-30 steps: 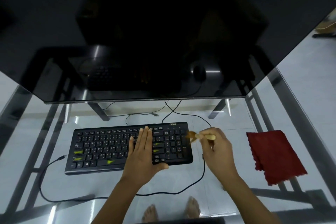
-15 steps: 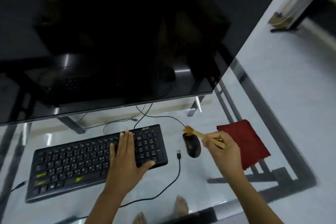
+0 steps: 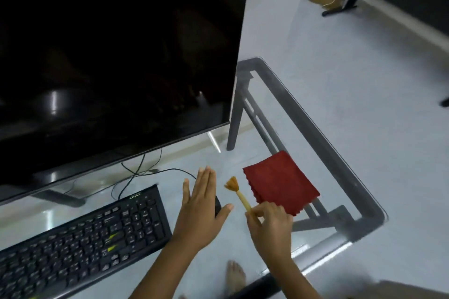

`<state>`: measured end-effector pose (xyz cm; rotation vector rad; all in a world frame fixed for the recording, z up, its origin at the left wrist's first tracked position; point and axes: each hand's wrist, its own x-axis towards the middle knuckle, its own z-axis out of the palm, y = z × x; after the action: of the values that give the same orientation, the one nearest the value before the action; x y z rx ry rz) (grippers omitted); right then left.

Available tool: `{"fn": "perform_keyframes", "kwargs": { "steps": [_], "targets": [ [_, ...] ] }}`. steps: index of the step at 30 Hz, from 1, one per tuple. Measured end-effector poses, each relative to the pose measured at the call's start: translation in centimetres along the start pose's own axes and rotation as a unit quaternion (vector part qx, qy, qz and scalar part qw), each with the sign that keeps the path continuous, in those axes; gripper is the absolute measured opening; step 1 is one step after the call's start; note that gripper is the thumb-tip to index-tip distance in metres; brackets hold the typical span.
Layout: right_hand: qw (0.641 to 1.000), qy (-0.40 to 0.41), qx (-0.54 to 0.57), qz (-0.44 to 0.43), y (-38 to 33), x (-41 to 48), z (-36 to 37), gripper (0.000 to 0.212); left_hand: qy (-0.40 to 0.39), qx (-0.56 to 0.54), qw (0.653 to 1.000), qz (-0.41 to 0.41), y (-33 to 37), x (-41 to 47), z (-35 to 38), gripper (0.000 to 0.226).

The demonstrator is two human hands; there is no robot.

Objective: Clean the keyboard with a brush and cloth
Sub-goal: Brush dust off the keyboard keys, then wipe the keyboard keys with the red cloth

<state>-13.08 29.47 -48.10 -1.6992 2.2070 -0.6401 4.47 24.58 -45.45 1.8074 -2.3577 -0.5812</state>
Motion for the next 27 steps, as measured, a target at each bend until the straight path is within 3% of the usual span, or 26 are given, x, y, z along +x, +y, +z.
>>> {"fn": "perform_keyframes", "kwargs": {
  "steps": [4, 8, 10, 15, 18, 20, 22, 25, 27],
  "targets": [
    [1.000, -0.011, -0.018, 0.003, 0.3, 0.3, 0.5, 0.023, -0.007, 0.012, 1.000, 0.001, 0.5, 0.8, 1.0, 0.088],
    [0.998, 0.022, 0.023, -0.047, 0.5, 3.2, -1.3, 0.016, -0.018, 0.029, 0.999, 0.000, 0.4, 1.1, 1.3, 0.083],
    [0.998, 0.026, 0.000, -0.066, 1.1, 5.8, -2.1, 0.022, -0.015, 0.024, 1.000, -0.006, 0.5, 1.5, 1.3, 0.083],
    [0.988, -0.071, -0.103, -0.092, 3.6, 8.3, -1.1, 0.047, -0.005, 0.017, 1.000, -0.023, 0.6, 1.9, 1.1, 0.081],
    [0.991, -0.028, -0.083, -0.103, 4.6, 9.0, -0.1, 0.034, 0.007, 0.014, 0.999, -0.035, 0.1, 1.6, 0.8, 0.082],
    [0.990, -0.028, -0.073, -0.115, 4.7, 9.7, 0.4, 0.025, 0.011, 0.016, 0.999, -0.047, -0.7, 1.1, 0.5, 0.081],
    [0.995, -0.054, -0.048, -0.073, 4.5, 10.4, 0.5, 0.011, 0.017, 0.022, 0.998, -0.063, -1.8, 0.2, 0.2, 0.080],
    [0.996, -0.088, 0.029, -0.004, 2.8, 10.4, -0.7, 0.020, 0.037, 0.008, 0.995, -0.091, -3.8, -1.6, -0.5, 0.081],
    [0.996, -0.044, 0.051, -0.049, 0.4, 9.8, -1.8, 0.015, 0.047, -0.007, 0.993, -0.111, -5.1, -3.1, -1.3, 0.082]
  ]
}}
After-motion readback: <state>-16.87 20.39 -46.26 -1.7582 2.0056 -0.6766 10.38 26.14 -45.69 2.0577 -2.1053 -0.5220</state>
